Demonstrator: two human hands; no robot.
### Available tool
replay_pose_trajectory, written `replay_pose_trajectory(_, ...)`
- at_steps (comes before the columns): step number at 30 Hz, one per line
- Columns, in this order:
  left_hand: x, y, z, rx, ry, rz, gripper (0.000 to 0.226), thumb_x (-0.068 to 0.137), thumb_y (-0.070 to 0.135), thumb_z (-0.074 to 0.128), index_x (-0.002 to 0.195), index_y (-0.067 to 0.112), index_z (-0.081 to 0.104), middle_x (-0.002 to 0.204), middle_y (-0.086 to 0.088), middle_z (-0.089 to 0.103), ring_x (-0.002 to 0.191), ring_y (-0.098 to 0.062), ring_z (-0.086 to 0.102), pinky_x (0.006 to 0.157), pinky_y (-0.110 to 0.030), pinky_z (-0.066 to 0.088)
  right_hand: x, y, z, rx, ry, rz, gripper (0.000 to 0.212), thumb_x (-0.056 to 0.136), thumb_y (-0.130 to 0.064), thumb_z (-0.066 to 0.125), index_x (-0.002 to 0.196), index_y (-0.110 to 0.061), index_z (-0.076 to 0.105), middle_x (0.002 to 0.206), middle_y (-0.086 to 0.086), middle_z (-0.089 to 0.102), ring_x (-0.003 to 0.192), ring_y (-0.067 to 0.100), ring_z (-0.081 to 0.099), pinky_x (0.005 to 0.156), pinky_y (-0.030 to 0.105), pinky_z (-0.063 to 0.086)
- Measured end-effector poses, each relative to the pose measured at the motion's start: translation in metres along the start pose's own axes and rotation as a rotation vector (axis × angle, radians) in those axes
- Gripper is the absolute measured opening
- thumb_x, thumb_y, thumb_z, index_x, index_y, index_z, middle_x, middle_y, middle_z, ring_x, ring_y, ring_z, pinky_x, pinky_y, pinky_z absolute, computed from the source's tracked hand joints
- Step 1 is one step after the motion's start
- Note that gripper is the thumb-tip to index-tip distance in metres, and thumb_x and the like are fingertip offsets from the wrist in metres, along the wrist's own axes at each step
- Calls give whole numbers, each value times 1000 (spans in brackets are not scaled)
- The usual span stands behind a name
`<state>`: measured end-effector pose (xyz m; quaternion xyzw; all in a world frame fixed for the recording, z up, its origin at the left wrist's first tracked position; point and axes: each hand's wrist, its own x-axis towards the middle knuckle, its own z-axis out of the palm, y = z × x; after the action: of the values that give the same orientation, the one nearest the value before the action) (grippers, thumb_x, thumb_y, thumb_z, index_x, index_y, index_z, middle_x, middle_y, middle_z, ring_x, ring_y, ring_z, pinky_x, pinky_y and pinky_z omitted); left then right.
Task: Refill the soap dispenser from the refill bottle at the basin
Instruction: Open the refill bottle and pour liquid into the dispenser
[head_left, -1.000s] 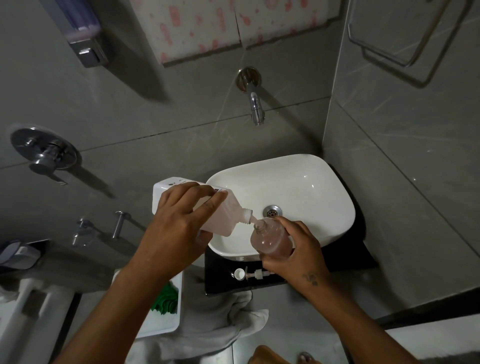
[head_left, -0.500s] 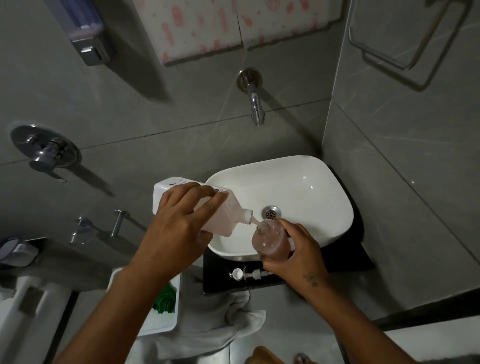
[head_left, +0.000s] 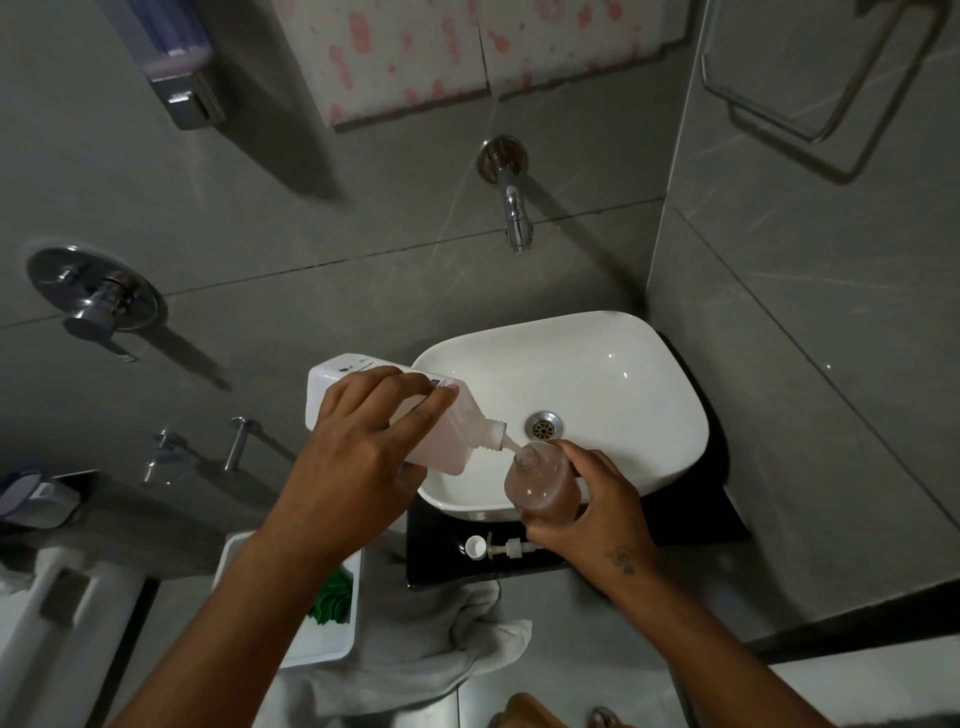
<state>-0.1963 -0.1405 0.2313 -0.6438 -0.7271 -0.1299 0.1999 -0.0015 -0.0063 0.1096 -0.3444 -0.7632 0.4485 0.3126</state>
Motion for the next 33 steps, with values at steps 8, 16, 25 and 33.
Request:
replay_pose_trajectory(8, 1, 0, -1, 11, -7, -8, 85, 55, 8, 99, 133, 10, 67, 125, -16, 68, 119, -33, 47, 100, -58, 46, 0, 1, 0, 9, -12, 9, 75, 51, -29, 85, 122, -38, 60, 109, -17, 61, 105, -10, 56, 77, 2, 44)
replay_pose_trajectory(16, 1, -1, 0, 19, -14, -8, 86, 54, 8, 100, 133, 11, 67, 125, -15, 67, 120, -33, 46, 101, -58, 44, 1, -1, -1, 6, -26, 18, 77, 51, -25, 86, 123, -33, 63, 109, -13, 61, 106, -12, 53, 76, 0, 42)
replay_pose_trajectory(25, 1, 1, 2, 22, -13, 3, 87, 53, 9, 100, 133, 10, 67, 124, -16, 68, 119, -32, 46, 100, -59, 46, 0, -5, -1, 11, -25, 5, 75, 49, -37, 81, 121, -37, 61, 108, -15, 61, 106, -11, 54, 77, 0, 42)
replay_pose_trajectory(33, -2, 5, 11, -4, -45, 22, 88, 58, 11, 97, 138, 13, 63, 127, -12, 65, 121, -32, 48, 103, -55, 45, 0, -6, -3, 1, -38, -6, 73, 51, -28, 86, 121, -32, 64, 108, -11, 63, 101, -3, 59, 77, 1, 42)
